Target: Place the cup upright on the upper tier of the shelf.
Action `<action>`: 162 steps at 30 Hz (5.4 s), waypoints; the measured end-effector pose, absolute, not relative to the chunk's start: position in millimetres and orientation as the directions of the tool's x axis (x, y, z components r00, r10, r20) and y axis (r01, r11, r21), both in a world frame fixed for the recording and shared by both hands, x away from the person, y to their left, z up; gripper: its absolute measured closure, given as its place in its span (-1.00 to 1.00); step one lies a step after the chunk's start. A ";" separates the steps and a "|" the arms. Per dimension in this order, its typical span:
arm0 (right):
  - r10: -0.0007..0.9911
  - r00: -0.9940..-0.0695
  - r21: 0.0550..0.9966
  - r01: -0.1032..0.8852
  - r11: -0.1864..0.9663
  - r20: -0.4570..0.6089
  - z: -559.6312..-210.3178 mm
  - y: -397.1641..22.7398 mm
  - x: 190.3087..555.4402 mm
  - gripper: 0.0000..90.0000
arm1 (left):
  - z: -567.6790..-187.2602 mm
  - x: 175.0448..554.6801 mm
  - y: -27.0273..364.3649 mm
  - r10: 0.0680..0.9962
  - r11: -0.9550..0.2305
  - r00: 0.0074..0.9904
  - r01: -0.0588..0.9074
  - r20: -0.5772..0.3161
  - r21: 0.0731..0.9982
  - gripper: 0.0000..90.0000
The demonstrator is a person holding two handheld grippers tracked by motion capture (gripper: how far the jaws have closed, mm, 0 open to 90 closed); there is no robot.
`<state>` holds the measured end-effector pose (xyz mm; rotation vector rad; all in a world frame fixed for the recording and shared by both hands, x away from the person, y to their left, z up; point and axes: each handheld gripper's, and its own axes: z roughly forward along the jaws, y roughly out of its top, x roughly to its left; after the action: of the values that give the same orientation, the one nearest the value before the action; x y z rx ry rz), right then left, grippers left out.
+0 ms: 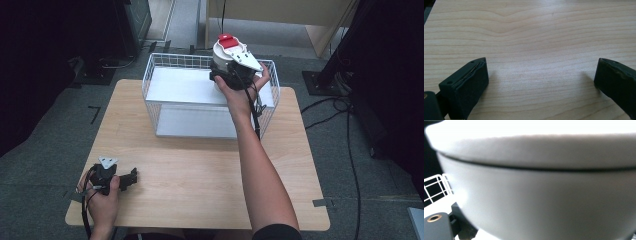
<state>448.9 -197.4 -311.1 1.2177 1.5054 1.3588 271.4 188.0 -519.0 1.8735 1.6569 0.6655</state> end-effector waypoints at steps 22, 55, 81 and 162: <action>0.954 -0.293 0.983 0.181 -0.010 0.064 -317.2 -209.7 422.8 -1.00 | -518.9 271.4 188.1 0.993 -0.094 0.120 0.723 0.009 0.684 -1.00; 0.968 -0.249 0.984 0.179 0.013 0.032 -341.4 -250.5 327.9 -1.00 | -518.9 271.4 188.2 0.993 -0.096 0.121 0.723 0.011 0.684 -1.00; 0.985 -0.174 0.978 0.207 0.018 0.019 -399.5 -304.7 253.4 -1.00 | -518.8 271.3 188.2 0.993 -0.096 0.122 0.724 0.011 0.683 -1.00; 0.999 -0.040 0.709 0.705 0.013 0.022 -526.9 -424.3 189.7 -1.00 | -519.0 270.6 186.1 0.994 -0.090 0.112 0.724 0.011 0.684 -1.00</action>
<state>189.7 -424.3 -526.9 1.7416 1.7965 0.7706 270.6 186.1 -519.0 1.8718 1.6647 0.6708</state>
